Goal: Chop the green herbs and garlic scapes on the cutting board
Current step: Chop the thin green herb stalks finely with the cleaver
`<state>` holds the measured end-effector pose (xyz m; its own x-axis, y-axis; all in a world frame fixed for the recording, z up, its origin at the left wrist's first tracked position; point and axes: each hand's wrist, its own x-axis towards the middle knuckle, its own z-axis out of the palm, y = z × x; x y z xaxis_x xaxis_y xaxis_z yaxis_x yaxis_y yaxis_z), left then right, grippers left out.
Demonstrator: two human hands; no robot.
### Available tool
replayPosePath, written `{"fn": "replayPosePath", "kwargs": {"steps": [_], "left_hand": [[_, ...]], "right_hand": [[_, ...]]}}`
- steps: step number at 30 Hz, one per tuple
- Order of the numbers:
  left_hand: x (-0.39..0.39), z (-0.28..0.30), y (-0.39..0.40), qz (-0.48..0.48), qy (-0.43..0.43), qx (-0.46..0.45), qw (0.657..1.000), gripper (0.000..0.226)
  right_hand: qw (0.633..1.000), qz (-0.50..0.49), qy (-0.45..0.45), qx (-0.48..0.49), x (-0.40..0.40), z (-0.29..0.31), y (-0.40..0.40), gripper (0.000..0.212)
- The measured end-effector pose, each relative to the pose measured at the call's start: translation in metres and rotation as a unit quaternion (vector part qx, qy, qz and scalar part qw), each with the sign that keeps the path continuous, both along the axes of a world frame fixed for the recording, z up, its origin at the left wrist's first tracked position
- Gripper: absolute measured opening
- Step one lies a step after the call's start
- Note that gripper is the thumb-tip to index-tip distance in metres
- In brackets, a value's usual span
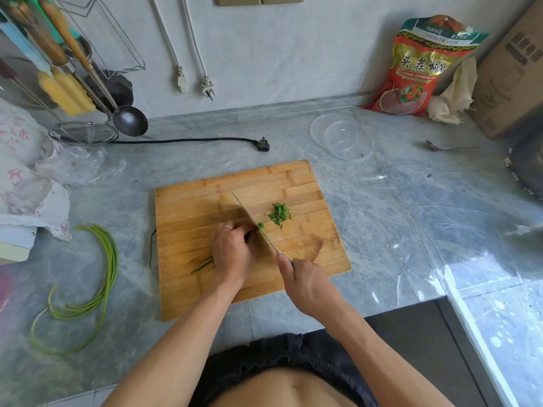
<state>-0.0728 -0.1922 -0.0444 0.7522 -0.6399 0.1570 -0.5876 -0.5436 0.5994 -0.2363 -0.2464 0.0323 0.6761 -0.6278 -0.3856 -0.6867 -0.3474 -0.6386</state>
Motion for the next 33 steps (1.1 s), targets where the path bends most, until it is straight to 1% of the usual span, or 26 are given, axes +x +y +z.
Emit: {"fn": "replayPosePath", "kwargs": {"steps": [6, 9, 13, 15, 17, 21, 24, 27, 33], "left_hand": [[-0.001, -0.002, 0.001, 0.001, -0.003, 0.002, 1.0, 0.012], [-0.001, 0.0, 0.001, -0.001, 0.0, 0.002, 1.0, 0.022], [-0.002, 0.003, 0.0, 0.01, 0.014, -0.001, 1.0, 0.009], [-0.003, 0.002, 0.001, 0.017, 0.018, 0.001, 1.0, 0.012], [-0.004, 0.002, 0.001, 0.023, 0.019, 0.002, 1.0, 0.014], [-0.005, 0.004, 0.001, 0.017, 0.001, -0.002, 1.0, 0.013], [-0.004, 0.003, 0.001, 0.012, 0.004, 0.004, 1.0, 0.012], [-0.003, 0.001, 0.002, 0.008, 0.0, 0.014, 1.0, 0.011], [-0.006, -0.001, 0.002, 0.011, -0.02, 0.015, 1.0, 0.009]], "right_hand": [[1.0, -0.004, 0.016, 0.005, 0.003, -0.002, 0.0, 0.056], [1.0, -0.004, 0.029, -0.012, 0.011, -0.006, 0.001, 0.053], [1.0, 0.004, 0.031, -0.004, 0.024, -0.005, -0.005, 0.055], [0.999, 0.009, 0.03, 0.007, 0.021, -0.005, -0.006, 0.058], [1.0, -0.007, 0.019, 0.013, 0.011, -0.007, -0.004, 0.057], [1.0, -0.014, 0.018, 0.019, 0.011, -0.007, -0.002, 0.054], [1.0, -0.016, 0.016, 0.007, 0.024, -0.006, -0.005, 0.054], [1.0, -0.016, 0.015, 0.012, 0.017, -0.009, -0.003, 0.056], [0.998, -0.047, 0.02, 0.028, 0.013, -0.004, -0.012, 0.057]]}}
